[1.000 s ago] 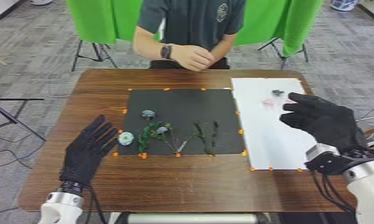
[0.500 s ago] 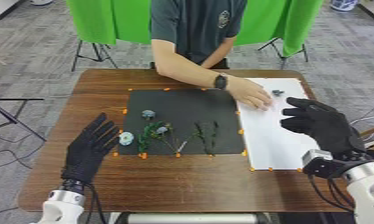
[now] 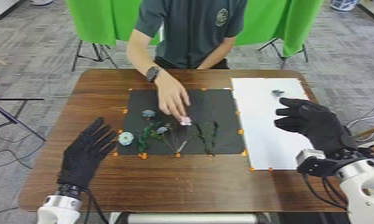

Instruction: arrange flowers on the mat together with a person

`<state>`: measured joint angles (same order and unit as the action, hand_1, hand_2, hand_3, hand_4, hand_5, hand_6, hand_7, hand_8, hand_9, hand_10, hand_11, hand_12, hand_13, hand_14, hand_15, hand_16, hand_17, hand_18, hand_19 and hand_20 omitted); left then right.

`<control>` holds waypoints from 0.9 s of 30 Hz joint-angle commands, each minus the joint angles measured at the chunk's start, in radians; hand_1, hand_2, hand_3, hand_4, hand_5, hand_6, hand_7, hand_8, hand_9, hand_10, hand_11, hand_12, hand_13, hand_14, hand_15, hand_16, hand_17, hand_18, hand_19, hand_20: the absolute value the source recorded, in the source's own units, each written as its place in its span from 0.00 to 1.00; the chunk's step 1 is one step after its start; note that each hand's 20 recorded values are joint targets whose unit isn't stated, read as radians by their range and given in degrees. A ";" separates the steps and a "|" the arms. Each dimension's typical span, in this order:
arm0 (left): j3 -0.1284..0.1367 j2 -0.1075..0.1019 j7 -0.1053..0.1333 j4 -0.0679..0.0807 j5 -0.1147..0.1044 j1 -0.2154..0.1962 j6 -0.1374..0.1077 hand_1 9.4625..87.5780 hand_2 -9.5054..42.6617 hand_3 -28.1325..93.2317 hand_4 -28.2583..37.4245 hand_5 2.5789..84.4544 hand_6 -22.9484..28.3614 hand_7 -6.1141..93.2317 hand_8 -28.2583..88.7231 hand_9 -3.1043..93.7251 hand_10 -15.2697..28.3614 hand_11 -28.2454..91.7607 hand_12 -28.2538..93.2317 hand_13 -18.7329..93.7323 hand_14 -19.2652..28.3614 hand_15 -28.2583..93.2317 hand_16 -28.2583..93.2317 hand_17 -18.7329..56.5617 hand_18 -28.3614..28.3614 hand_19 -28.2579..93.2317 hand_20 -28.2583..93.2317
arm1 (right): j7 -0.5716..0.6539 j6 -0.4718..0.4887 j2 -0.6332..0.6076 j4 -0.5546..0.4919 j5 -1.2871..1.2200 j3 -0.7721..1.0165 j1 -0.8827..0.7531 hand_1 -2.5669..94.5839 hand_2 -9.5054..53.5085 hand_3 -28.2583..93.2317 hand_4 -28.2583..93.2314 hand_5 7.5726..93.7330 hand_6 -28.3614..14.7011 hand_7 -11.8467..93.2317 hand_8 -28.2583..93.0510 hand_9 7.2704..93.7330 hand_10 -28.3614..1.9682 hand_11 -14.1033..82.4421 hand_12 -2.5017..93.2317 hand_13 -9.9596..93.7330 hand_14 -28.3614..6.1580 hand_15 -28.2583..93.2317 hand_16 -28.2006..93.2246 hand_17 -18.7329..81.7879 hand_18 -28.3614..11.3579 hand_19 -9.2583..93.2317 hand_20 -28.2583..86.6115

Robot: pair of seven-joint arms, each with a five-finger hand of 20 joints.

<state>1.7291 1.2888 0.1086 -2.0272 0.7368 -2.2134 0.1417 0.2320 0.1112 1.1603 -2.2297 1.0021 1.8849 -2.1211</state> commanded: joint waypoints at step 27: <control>0.005 -0.022 0.009 0.009 -0.006 -0.006 -0.021 0.22 0.15 0.80 0.04 0.33 0.51 0.26 0.15 0.30 0.61 0.38 0.37 0.37 0.69 0.41 0.26 0.12 0.87 0.59 0.31 | -0.215 -0.010 -0.374 0.324 0.679 -0.206 0.424 0.29 0.12 0.96 0.04 0.43 0.57 0.40 0.11 0.45 0.43 0.40 0.28 0.50 0.45 0.62 0.37 0.29 0.17 0.63 0.51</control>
<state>1.7384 1.2769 0.1124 -2.0264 0.7344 -2.2133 0.1364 0.0861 0.2029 0.9757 -1.9996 1.2825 1.7447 -1.8970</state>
